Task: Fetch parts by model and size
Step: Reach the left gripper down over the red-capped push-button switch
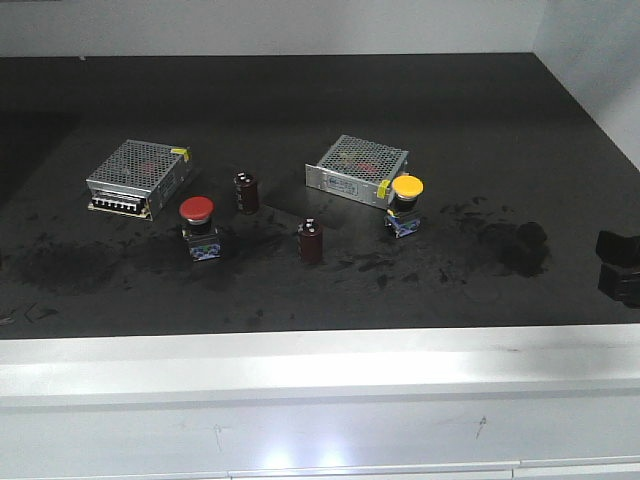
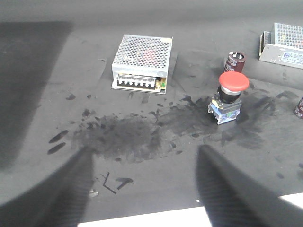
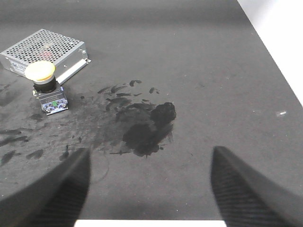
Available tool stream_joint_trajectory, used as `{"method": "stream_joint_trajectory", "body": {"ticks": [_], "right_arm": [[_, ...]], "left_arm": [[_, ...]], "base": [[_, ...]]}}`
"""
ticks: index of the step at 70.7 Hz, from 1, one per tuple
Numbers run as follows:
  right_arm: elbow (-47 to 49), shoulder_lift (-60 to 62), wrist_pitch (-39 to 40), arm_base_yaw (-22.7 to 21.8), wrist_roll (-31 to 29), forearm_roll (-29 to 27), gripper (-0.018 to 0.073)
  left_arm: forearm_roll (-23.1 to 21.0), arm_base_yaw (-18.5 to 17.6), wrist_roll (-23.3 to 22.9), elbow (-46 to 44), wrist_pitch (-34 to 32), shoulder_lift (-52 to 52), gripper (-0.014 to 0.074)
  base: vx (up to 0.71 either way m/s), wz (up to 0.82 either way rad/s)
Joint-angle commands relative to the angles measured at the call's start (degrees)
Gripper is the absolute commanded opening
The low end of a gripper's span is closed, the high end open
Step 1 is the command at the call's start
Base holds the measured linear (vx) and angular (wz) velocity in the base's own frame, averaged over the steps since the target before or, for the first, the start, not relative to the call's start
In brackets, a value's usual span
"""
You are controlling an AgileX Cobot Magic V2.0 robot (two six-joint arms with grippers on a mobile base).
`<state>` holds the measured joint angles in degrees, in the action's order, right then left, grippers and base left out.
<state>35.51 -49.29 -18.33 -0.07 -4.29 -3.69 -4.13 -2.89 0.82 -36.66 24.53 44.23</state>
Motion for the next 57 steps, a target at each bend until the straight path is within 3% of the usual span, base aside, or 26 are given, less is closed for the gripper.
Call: {"method": "stream_joint_trajectory", "body": {"ticks": [1,40,57], "right_arm": [[2.0,0.1,4.4,-0.1,-0.6,0.2,0.0543],[1.8,0.1,4.1,-0.2,-0.6,0.2,0.0543],[1.8,0.1,4.2,-0.2,-0.6,0.2,0.0543]], "left_arm": [[-0.9,-0.8,-0.4,-3.0,-3.7,1.6,0.0491],[-2.7,-9.4,-0.4,-26.8,5.3,24.2,0.0491],[-2.4,-14.1,-5.0,-38.8,11.0,36.8,0.0491]], "base": [[0.00,0.00],[0.00,0.00],[0.00,0.00]]}}
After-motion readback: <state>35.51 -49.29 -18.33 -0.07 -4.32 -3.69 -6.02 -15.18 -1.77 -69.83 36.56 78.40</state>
